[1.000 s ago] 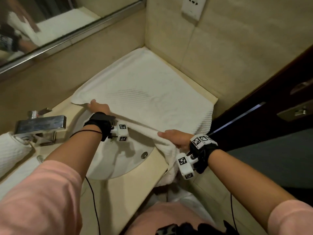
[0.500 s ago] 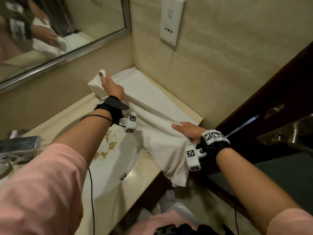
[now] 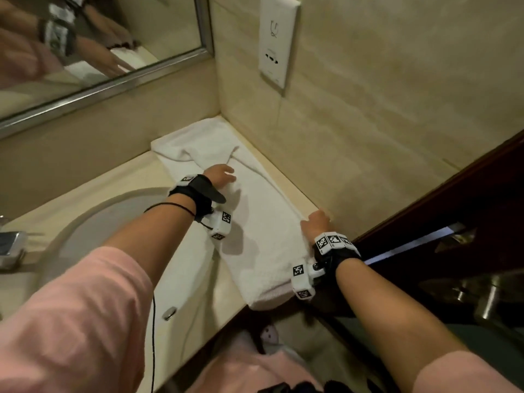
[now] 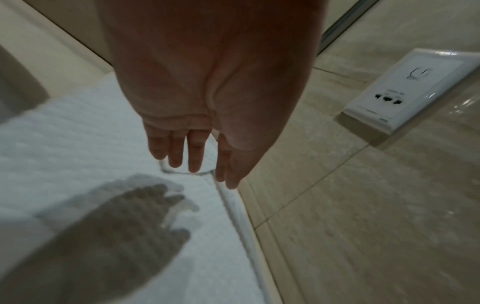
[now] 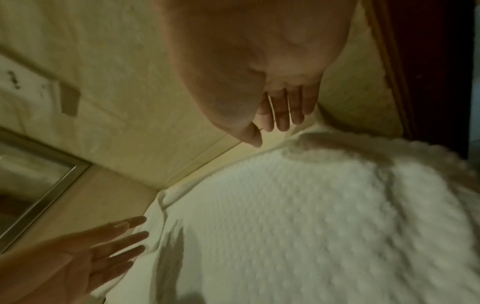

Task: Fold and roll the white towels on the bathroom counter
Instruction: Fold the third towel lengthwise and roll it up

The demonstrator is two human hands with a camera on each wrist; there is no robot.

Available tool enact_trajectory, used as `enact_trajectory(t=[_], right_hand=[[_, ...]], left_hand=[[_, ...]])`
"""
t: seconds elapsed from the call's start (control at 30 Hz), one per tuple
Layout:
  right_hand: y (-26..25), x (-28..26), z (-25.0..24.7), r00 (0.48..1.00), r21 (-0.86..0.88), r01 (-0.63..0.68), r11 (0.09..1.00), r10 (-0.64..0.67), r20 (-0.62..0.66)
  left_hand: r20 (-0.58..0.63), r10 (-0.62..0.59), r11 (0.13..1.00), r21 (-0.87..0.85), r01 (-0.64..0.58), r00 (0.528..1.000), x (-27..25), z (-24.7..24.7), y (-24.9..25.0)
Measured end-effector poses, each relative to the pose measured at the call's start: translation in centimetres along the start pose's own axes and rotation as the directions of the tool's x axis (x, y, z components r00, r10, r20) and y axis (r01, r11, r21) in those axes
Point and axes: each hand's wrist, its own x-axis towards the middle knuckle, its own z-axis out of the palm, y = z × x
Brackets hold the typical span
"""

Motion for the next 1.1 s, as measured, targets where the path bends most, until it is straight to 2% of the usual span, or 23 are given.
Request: enact_trajectory(t=[0.13,0.27,0.37,0.47,0.53,0.6,0.63,0.7,0.83,1.0,1.1], right_hand=[[-4.1,0.0,1.6,0.987,-0.001,0.117,0.993,-0.117,-0.114],[-10.0,0.9,2.2,0.950,0.008,0.292,0.956,-0.289,-0.115],[-15.1,2.0,3.0,0.909,-0.012,0.411,0.912,-0.411,-0.067],[-19.8,3.3,3.9,0.835,-0.055,0.550,0.834,-0.549,0.028],[-22.6,4.4,4.7,0.781,-0.062,0.622,0.781,-0.612,0.128],[-24.4,5.1,5.4,0.725,-0.178,0.688,0.703,-0.654,0.218],[-25.0,5.4,5.8,0.694,-0.281,0.719,0.635,-0.678,0.242],[-25.5,6.0,6.4,0.632,-0.437,0.749,0.498,-0.736,0.243],[-25.1,7.5,7.3,0.555,-0.500,0.781,0.374,-0.782,0.282],[-24.3,9.3,7.8,0.400,-0.492,0.839,0.232,-0.876,0.269],[-24.0,10.3,7.3,0.337,-0.474,0.861,0.183,-0.904,0.262]], left_hand=[[-0.148,-0.036,0.998,-0.060,0.028,0.988,-0.1,-1.5,-4.0],[-0.256,-0.119,0.985,-0.151,0.082,0.959,0.5,-4.2,-7.9],[-0.308,-0.169,0.973,-0.204,0.108,0.936,1.7,-6.2,-10.4],[-0.352,-0.184,0.967,-0.232,0.105,0.918,3.4,-8.0,-12.5],[-0.369,-0.147,0.974,-0.216,0.069,0.918,4.6,-9.0,-13.9],[-0.380,-0.065,0.989,-0.150,0.008,0.923,5.5,-9.4,-15.3],[-0.383,-0.022,0.995,-0.097,-0.017,0.924,6.0,-9.6,-15.8],[-0.361,0.044,0.999,-0.010,-0.051,0.932,6.7,-9.9,-16.4],[-0.345,0.101,0.994,0.006,-0.106,0.933,8.3,-9.9,-16.7],[-0.329,0.072,0.997,-0.004,-0.078,0.942,10.2,-9.8,-16.3],[-0.278,-0.001,0.998,-0.054,-0.015,0.961,10.4,-9.8,-15.8]])
